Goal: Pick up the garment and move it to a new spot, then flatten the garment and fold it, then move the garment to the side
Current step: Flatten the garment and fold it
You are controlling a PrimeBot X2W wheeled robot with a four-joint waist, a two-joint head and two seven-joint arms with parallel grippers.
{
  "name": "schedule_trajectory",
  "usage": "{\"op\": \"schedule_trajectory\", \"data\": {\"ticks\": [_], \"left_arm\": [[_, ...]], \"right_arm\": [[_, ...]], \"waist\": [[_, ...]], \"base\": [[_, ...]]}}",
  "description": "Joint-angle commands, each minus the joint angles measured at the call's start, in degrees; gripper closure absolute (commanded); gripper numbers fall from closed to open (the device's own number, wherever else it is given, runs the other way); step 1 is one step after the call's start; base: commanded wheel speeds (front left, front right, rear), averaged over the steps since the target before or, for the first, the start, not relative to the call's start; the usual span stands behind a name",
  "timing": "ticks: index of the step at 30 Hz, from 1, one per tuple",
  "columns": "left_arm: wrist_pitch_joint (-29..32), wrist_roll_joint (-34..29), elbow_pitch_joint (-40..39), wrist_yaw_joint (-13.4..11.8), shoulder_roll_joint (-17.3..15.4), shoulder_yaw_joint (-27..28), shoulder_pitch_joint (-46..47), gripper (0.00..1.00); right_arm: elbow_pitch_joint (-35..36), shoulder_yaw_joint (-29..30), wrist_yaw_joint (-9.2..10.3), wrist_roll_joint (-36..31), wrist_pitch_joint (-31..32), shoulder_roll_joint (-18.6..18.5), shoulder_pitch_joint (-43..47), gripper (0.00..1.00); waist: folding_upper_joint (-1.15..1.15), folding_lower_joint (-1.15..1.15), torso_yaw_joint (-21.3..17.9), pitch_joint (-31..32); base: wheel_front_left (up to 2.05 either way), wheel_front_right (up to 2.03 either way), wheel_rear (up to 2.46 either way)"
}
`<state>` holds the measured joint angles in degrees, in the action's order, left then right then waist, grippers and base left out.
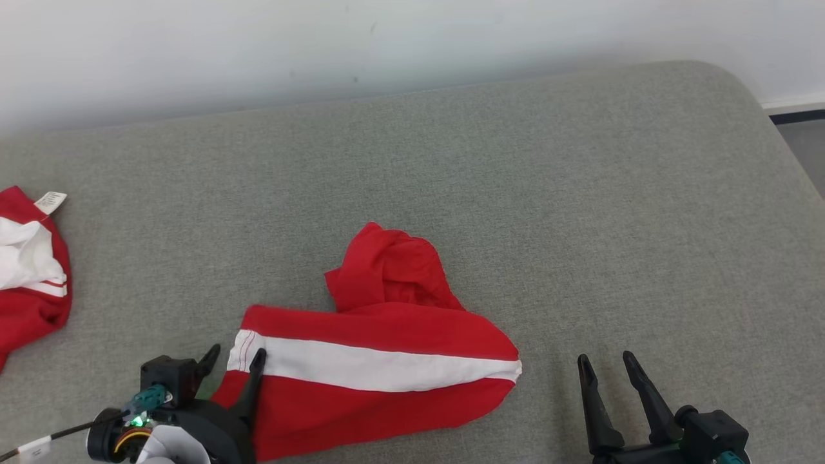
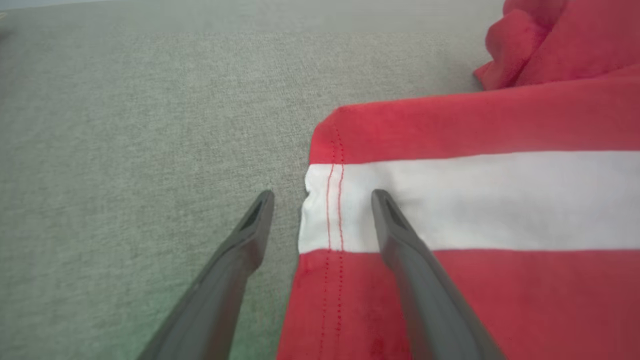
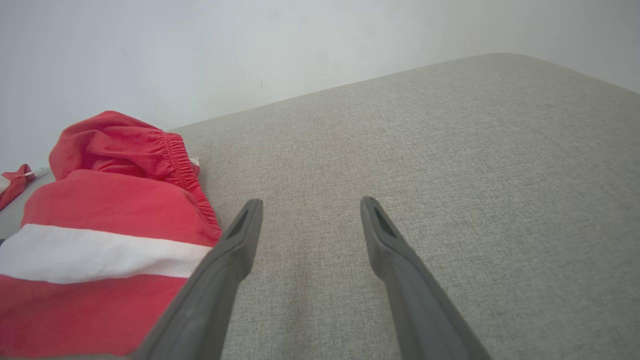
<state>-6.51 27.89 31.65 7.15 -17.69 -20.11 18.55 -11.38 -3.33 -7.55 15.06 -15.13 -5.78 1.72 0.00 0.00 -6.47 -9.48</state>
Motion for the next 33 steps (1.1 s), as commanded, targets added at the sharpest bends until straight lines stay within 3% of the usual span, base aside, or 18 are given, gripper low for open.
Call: {"op": "schedule_trajectory", "data": {"ticks": [1, 3, 4, 5, 13, 18, 27, 33], "left_arm": [[0.5, 0.2, 0.9, 0.3, -0.1, -0.2, 0.8, 0.0], [1.3, 1.1, 2.1, 0.4, 0.5, -0.7, 1.0, 0.0], [1.5, 1.5, 2.3, 0.4, 0.7, -1.0, 1.2, 0.68], [1.3, 1.7, 2.5, 0.4, 0.7, -1.3, 1.4, 1.0], [-3.7, 1.1, 2.3, 0.3, 0.1, -1.9, 3.5, 1.0], [-6.2, -0.3, -3.0, -0.3, 0.4, -2.5, 2.6, 1.0], [-3.2, 0.6, -20.6, -2.7, -0.3, -5.4, -10.7, 1.0], [-1.8, 3.2, -25.7, -5.6, 0.0, -6.3, -21.6, 1.0]], "right_arm": [[0.0, 0.0, 0.13, 0.3, 0.0, 0.2, -0.5, 0.0], [-0.1, 0.1, 0.13, 0.3, 0.0, 0.2, -0.5, 0.0], [0.0, 0.2, 0.13, 0.2, 0.0, 0.2, -0.5, 0.0], [0.0, 0.4, 0.13, 0.1, 0.0, 0.2, -0.6, 0.0], [0.3, 0.8, 0.13, -0.4, 0.0, 0.3, 0.1, 0.0], [0.6, 1.1, 0.13, -0.4, 0.0, 0.4, 1.2, 0.0], [0.9, 1.7, 0.13, -0.3, 0.0, 0.1, 2.5, 0.0], [0.9, 1.9, 0.13, 0.0, 0.0, -0.4, 2.6, 0.0]], "waist": [[0.0, 0.0, -0.4, -0.2], [0.0, 0.0, -0.6, -0.2], [0.0, 0.0, -0.6, -0.2], [0.0, 0.0, -0.7, -0.1], [0.0, 0.0, 0.5, 1.5], [0.0, 0.0, 2.4, 2.8], [0.0, 0.0, 6.7, 3.7], [0.0, 0.0, 8.9, 3.6]], "base": [[0.0, 0.0, 0.0], [0.0, 0.0, 0.0], [0.0, 0.0, 0.0], [0.0, 0.0, 0.0], [0.0, 0.0, 0.0], [0.0, 0.0, 0.0], [0.0, 0.0, 0.0], [0.0, 0.0, 0.0]]}}
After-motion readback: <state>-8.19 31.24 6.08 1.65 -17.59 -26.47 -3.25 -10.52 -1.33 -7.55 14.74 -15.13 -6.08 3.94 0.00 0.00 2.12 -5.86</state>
